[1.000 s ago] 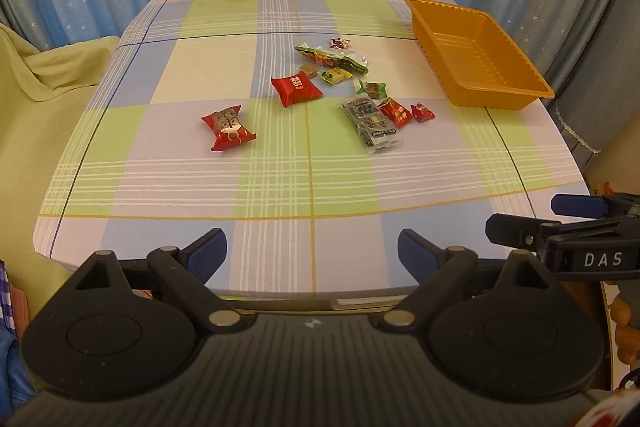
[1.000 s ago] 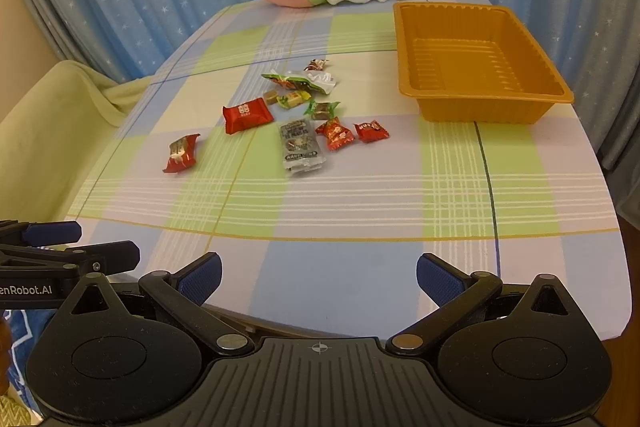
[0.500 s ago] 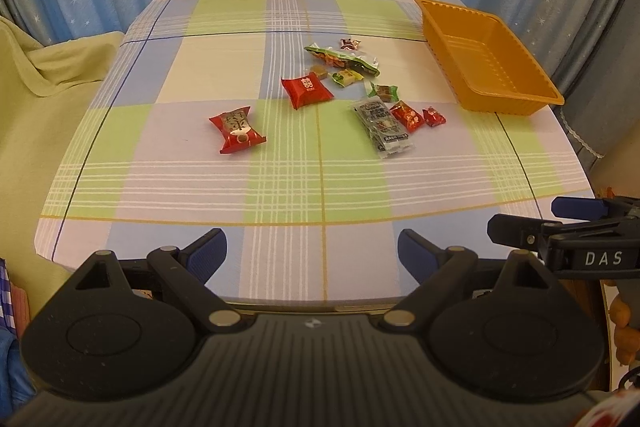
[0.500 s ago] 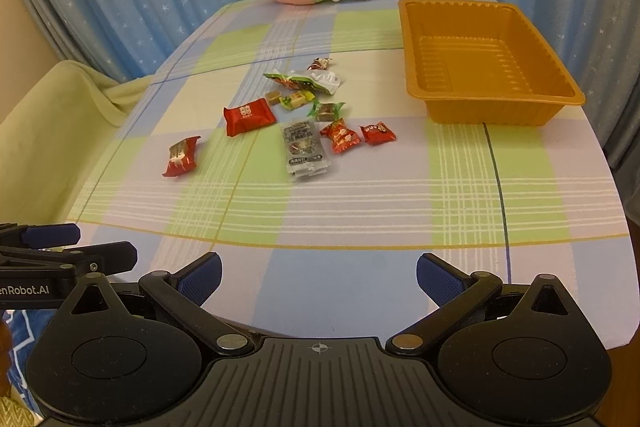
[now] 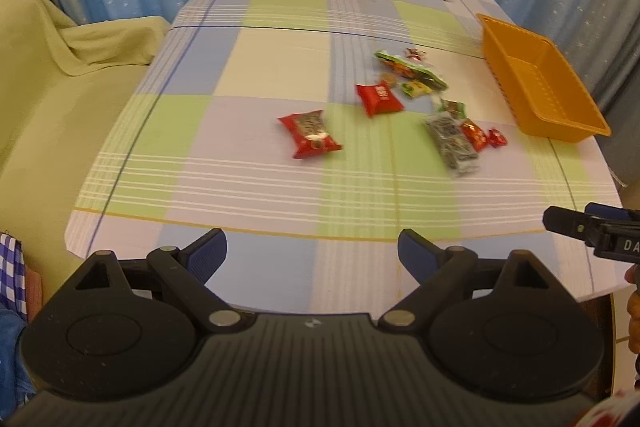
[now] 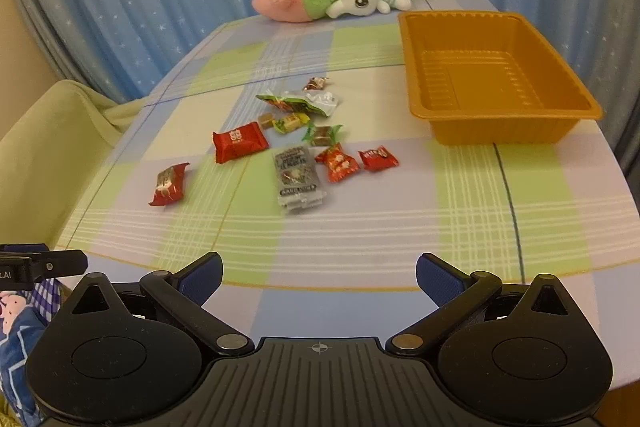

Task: Organize snacks
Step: 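Grasp the clear grey-printed packet with the right tool while the left tool grasps the red packet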

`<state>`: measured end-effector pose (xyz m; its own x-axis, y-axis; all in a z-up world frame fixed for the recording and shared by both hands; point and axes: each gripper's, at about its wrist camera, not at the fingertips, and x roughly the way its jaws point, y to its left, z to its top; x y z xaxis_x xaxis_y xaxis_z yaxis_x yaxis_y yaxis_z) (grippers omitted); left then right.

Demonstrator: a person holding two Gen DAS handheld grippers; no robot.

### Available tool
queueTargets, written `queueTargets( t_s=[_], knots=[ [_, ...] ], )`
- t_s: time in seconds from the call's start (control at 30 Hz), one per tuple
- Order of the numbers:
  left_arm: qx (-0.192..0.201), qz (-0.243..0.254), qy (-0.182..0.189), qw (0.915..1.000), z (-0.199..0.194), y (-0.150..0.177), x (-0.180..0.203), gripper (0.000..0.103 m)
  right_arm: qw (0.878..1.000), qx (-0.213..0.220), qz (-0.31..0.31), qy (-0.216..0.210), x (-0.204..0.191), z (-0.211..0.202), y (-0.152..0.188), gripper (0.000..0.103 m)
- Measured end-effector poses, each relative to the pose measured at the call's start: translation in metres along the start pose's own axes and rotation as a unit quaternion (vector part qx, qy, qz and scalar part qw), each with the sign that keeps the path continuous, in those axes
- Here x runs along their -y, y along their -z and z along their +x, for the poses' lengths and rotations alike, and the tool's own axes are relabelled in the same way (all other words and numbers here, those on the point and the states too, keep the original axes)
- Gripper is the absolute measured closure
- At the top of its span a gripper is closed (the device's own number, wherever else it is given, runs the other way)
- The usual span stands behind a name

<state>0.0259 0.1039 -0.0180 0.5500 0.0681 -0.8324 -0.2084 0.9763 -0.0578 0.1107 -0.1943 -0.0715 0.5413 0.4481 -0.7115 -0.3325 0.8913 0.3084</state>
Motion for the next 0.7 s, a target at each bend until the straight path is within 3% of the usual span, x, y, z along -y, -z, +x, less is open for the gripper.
queueTargets(
  t_s=[0.2,0.4,0.57,0.7],
  knots=[
    [0.009,-0.023,-0.019,0.9995,0.009,-0.004,-0.031,0.011,0.999,0.029,-0.028,-0.017,-0.009,0.021,-0.008,0.002],
    [0.015,-0.040,-0.035,0.9985,0.017,-0.008,-0.056,0.011,0.998,0.038,-0.048,-0.028,-0.018,0.050,-0.019,0.020],
    [0.015,-0.046,-0.044,0.9979,0.024,-0.011,-0.070,0.011,0.997,0.037,-0.062,-0.028,-0.022,0.075,-0.030,0.046],
    [0.015,-0.050,-0.048,0.9975,0.027,-0.011,-0.079,0.011,0.997,0.034,-0.065,-0.023,-0.021,0.095,-0.038,0.051]
  ],
)
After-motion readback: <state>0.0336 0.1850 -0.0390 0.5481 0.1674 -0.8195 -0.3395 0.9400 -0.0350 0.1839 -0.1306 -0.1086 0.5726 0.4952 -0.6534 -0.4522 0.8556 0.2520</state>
